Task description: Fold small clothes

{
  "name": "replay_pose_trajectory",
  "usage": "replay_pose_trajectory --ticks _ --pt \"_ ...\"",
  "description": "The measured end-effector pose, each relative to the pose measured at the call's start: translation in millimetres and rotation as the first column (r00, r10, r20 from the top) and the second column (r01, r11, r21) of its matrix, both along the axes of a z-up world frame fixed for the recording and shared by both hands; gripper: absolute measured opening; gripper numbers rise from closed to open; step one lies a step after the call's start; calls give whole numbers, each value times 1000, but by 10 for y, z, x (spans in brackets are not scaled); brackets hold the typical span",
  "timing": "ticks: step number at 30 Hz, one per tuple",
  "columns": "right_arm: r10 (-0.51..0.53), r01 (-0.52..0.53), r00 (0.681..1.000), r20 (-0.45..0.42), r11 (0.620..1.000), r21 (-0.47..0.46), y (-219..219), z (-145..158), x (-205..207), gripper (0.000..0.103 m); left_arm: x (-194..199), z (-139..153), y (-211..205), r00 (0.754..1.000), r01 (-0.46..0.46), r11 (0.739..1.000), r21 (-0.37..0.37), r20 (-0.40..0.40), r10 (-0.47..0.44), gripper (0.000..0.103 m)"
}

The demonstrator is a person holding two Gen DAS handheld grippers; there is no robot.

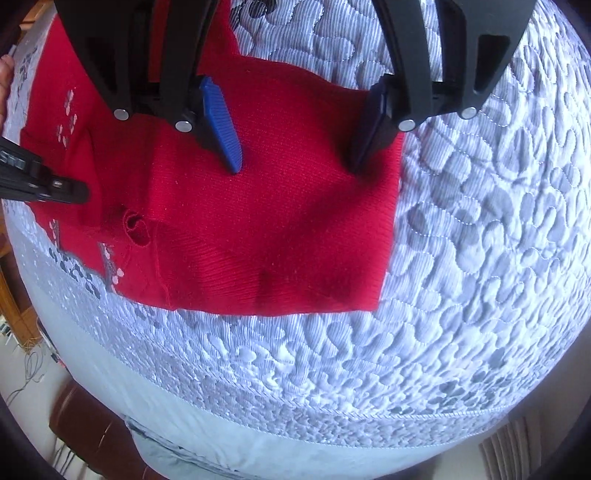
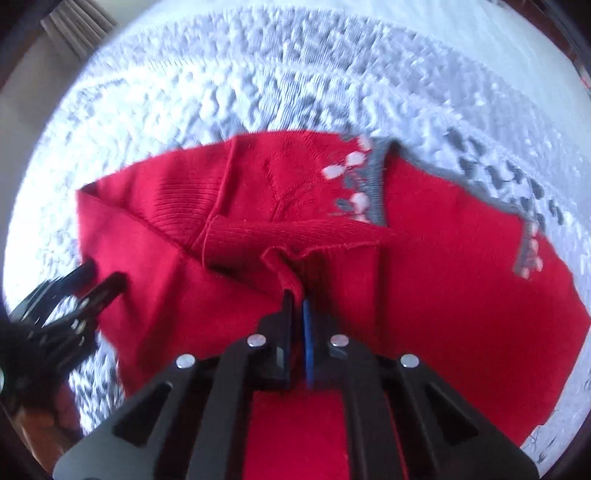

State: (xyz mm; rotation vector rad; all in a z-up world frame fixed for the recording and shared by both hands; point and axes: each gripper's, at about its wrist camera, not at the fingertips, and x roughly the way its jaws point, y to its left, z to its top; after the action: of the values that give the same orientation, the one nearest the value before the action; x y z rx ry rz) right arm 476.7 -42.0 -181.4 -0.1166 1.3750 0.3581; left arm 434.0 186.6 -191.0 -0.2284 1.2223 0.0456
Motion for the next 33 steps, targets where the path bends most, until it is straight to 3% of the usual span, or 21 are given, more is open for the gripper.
replay_pose_trajectory --ticks 2,5,7,9,12,16,19,21,23,24,25,28,33 --pt "-3 3 1000 18 1000 27 -239 124 -150 5 -25 8 1 1000 -10 1000 -1 3 10 61" --pt "-15 17 1000 -23 997 80 -674 160 -486 18 -40 4 -33 1000 -12 1000 21 4 12 62" --pt "-16 19 999 -43 998 52 -912 105 -758 45 -47 8 -57 1000 -18 999 30 1 18 62" --pt "-17 18 999 -47 999 35 -1092 52 -921 44 -59 37 -77 1000 -24 999 36 -7 25 62" --pt "-55 64 993 -103 994 92 -1345 -38 -1014 44 -126 145 -61 999 -48 999 -10 -4 48 62" --pt "-93 135 977 -190 965 225 -1433 -209 -829 45 -232 261 3 996 -90 993 -82 0 91 62" --pt "-142 216 950 -276 941 259 -1411 -470 -685 46 -291 310 20 995 -98 992 -74 7 99 62" --pt "-154 242 943 -294 926 289 -1334 -533 -636 43 -315 334 31 995 -97 993 -62 13 98 62" --pt "-149 231 950 -273 926 299 -1273 -521 -574 31 -324 350 39 995 -96 995 -42 18 97 62" --pt "-147 227 953 -264 926 303 -1246 -505 -558 14 -316 350 38 995 -95 995 -30 18 96 62" --pt "-140 225 953 -269 922 316 -1224 -484 -537 5 -306 350 31 995 -96 995 -20 19 96 62" --pt "-108 185 966 -233 922 341 -1243 -336 -510 4 -293 352 20 994 -106 994 -19 25 106 62" --pt "-99 130 990 -102 919 372 -1517 236 -461 3 -231 420 -40 991 -121 992 -19 54 122 62"
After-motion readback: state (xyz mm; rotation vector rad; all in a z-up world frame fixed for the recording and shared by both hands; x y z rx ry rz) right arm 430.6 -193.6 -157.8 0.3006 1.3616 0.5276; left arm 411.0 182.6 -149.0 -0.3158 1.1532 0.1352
